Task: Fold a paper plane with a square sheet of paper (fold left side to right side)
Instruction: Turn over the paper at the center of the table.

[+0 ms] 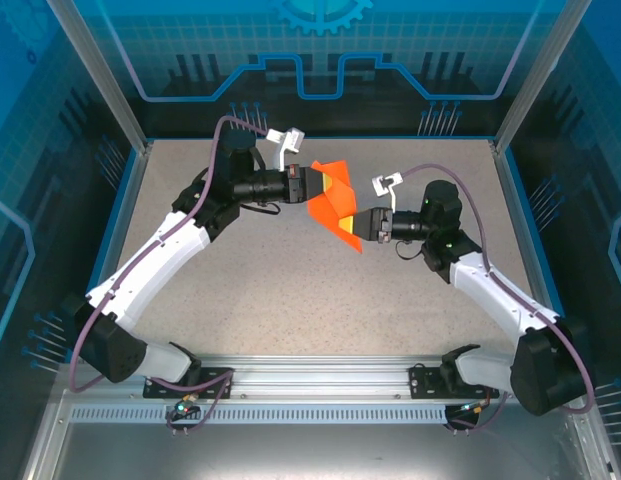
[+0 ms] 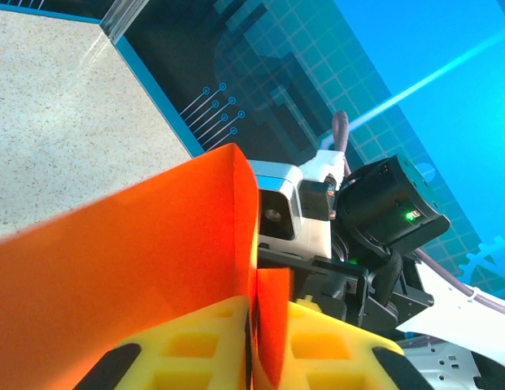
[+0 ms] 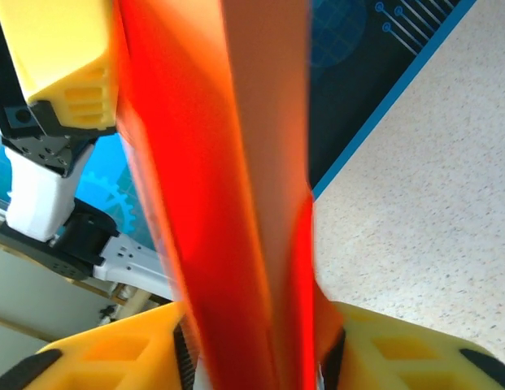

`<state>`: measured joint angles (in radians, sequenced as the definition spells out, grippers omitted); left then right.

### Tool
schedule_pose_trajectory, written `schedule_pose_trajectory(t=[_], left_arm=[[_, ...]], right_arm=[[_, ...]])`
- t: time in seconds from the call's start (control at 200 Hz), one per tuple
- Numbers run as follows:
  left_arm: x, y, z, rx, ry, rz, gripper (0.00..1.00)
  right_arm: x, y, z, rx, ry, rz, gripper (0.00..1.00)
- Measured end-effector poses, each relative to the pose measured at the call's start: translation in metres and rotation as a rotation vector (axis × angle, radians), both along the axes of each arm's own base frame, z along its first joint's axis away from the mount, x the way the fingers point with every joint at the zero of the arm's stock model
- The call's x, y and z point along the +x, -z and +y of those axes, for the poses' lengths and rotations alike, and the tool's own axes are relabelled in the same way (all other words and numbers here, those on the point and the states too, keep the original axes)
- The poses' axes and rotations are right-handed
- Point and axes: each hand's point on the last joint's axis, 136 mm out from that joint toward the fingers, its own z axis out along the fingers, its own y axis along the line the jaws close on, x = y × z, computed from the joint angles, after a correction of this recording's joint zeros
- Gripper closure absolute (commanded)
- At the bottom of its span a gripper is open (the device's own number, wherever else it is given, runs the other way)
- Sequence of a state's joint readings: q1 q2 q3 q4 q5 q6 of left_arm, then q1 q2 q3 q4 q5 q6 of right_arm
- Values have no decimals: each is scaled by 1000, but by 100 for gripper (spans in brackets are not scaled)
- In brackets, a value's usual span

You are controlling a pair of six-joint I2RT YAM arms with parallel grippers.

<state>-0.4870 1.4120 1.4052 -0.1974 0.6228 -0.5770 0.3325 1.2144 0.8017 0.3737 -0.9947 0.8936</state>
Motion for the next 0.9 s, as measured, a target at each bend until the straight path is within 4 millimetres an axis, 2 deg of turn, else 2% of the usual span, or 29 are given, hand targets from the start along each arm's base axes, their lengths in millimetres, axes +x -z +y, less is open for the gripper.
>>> schedule_pose_trajectory(t=[0.095, 0.235, 0.39, 0.475, 0.565, 0.665, 0.81, 0.9], left_arm=[[0, 1, 0, 2, 0, 2, 78], [-1, 10, 2, 23, -2, 13, 52], [2, 28, 15, 99, -64, 34, 32], [0, 37, 32, 161, -137, 25, 27], [-6, 47, 57, 223, -250, 11, 26], [-16, 60, 94, 285, -413, -8, 25], [-30, 85, 145, 361, -639, 11, 24], [-37, 99, 170, 408, -740, 31, 24]], right_arm=[[-1, 1, -1, -15, 10, 1, 86], [0, 7, -5, -63, 45, 1, 94], [9, 10, -11, -185, 125, -21, 94], [15, 12, -15, -311, 196, -69, 93], [18, 21, -16, -514, 279, -126, 93], [20, 42, -12, -807, 342, -191, 92], [30, 97, -18, -1310, 401, -235, 92], [36, 127, -24, -1607, 404, -282, 92]])
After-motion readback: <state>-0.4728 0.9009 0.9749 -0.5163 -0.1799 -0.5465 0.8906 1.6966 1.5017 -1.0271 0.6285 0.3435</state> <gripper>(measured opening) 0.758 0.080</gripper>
